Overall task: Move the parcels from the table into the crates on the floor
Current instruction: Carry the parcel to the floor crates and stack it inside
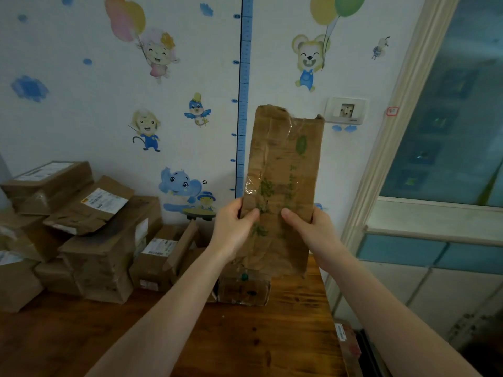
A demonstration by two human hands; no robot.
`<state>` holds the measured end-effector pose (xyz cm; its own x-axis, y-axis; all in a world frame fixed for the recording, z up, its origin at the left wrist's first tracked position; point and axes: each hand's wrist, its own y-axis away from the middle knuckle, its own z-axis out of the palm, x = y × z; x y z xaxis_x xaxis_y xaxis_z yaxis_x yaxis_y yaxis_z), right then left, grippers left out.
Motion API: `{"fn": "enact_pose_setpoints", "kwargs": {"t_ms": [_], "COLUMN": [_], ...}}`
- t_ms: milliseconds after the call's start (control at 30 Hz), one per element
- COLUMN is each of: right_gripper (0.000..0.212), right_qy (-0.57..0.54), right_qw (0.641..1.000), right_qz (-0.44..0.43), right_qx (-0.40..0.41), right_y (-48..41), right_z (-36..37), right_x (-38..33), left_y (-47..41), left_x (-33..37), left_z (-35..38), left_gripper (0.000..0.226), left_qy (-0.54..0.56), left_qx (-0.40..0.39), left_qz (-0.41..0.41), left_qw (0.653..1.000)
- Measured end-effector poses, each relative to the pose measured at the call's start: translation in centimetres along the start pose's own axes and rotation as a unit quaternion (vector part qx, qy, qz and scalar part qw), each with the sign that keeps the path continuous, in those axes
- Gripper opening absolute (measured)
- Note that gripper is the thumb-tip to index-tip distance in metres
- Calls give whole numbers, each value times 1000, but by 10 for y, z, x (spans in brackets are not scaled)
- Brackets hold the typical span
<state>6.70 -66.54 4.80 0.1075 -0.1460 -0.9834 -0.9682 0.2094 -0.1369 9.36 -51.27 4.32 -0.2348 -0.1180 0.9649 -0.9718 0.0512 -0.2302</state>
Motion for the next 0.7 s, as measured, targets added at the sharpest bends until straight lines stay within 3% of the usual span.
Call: {"fn": "enact_pose_setpoints", "kwargs": {"t_ms": [167,333,400,500,633,700], "right_gripper": [12,23,34,27,12,19], "right_qy": [43,90,47,-15,24,40], "right_qw": [998,994,998,999,996,997], "right_qz": [-46,-60,-39,-48,-75,-63], "right_qx": [21,3,-6,12,31,23], "right_y": [2,6,3,0,0,3], "right_z": [2,8,9,12,13,12], "right_x": [9,12,8,3,8,10], "left_y": [-6,-4,0,2,-4,-10], "left_x": [0,-6,-8,-10,-7,0], "left_z": [-5,-8,-7,-4,-8,-12], "left_gripper": [29,21,15,16,34,46], "left_qy": [25,12,-13,-38,-33,11], "left_qx": [-29,-3,-8,-16,-27,-48], "left_qz": [-24,6,36,64,29,-17], "left_qw": [999,1000,999,997,999,999]}}
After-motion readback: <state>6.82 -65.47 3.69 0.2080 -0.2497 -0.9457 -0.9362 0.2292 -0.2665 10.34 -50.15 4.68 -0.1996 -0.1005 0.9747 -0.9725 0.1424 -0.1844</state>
